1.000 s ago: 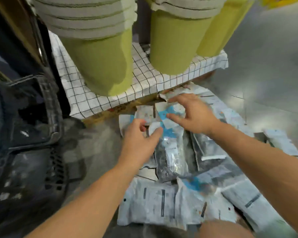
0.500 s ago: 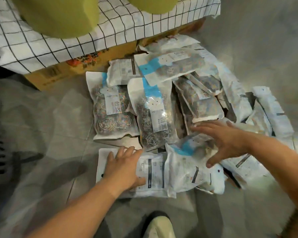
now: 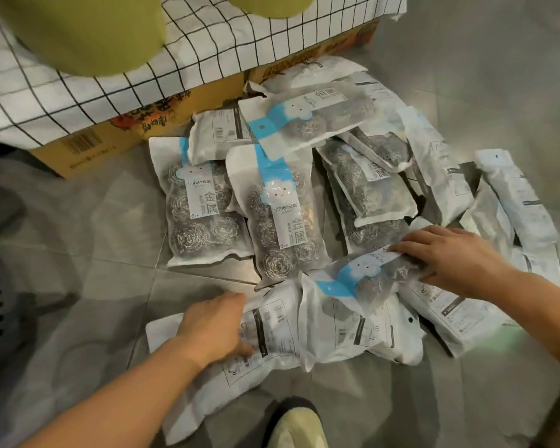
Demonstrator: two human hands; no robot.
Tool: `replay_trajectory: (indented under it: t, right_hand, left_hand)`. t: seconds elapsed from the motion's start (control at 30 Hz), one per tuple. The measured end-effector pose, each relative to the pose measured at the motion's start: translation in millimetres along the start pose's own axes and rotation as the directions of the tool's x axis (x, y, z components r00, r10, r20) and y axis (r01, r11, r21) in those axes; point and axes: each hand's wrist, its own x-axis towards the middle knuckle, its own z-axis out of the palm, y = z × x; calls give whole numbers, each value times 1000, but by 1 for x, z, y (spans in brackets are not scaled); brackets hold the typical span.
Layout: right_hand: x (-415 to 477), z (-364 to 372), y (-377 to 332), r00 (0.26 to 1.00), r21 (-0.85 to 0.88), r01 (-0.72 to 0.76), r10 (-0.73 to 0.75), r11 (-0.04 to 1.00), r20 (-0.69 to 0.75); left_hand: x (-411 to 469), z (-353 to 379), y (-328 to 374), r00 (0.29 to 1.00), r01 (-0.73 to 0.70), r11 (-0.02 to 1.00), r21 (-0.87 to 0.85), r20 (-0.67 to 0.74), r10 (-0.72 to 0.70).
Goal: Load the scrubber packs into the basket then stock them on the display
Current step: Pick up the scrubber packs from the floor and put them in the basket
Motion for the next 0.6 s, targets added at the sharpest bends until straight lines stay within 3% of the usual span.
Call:
replay_trajectory:
  t: [0.17,0.33,0.47,0.6]
  right_hand:
    - [-14,-50,11,1000,139,27,-27,990,0]
    - [-31,-132,15,971,437,-13,116,899,-210]
    - [-54,-219,5,875,618,-32,321,786,-363]
    - [-75,-314,-17,737,640,31,415,767,-533]
  left_hand:
    - [-42,-37,-12,986,52,999,3,-160,-51]
    - [-85,-109,-5,920,48,952,-303,-358,-160]
    - [-119,-201,8,850,-215,774,-596,-504,-151]
    - [-178,-300,1,692,-442,713,-545,-712,-115]
